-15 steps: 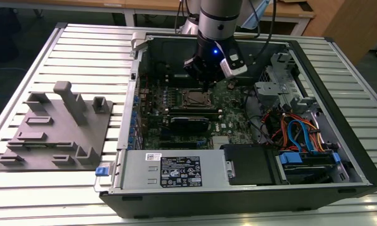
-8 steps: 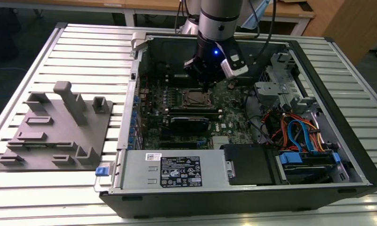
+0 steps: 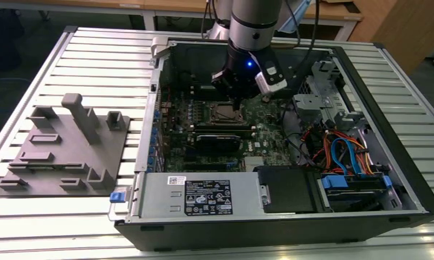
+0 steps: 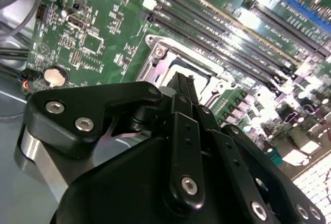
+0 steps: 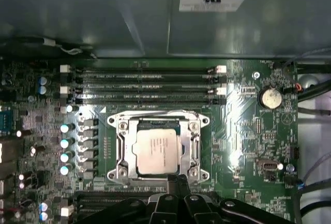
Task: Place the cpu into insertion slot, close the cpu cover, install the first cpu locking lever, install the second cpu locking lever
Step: 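Install the second cpu locking lever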
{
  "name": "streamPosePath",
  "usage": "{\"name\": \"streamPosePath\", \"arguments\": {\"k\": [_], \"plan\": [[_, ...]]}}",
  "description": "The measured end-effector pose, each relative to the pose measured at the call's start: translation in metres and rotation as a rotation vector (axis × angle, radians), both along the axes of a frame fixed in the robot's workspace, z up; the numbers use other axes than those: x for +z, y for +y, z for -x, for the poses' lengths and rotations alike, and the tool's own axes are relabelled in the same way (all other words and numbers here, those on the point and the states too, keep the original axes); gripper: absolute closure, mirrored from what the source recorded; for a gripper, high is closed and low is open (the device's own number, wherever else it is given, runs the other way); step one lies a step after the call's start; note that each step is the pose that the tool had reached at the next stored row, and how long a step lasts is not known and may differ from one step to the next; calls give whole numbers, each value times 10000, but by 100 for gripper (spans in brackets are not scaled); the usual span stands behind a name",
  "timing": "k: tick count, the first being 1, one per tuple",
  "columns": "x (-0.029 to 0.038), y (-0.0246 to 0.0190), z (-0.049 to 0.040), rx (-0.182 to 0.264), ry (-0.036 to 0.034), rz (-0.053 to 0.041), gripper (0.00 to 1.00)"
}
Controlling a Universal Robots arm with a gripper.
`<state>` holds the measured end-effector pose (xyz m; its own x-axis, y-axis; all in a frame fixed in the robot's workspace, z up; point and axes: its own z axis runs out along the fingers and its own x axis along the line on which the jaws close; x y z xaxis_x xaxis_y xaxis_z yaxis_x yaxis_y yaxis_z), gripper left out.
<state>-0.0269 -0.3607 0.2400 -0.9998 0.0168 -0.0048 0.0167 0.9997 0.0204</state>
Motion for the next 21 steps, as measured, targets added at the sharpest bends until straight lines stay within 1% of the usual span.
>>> {"name": "streamPosePath", "arguments": {"k": [5, 7, 9, 11, 15, 17, 21], "plan": [[0, -77, 0, 20, 3, 2, 90], [-5, -85, 0, 115, 29, 12, 90], [-9, -86, 0, 341, 81, 30, 90], [-10, -91, 2, 488, 108, 47, 90], [-13, -142, 10, 498, 107, 49, 90], [-25, -149, 28, 498, 113, 46, 90], [-55, -152, 92, 499, 135, 49, 90]]}}
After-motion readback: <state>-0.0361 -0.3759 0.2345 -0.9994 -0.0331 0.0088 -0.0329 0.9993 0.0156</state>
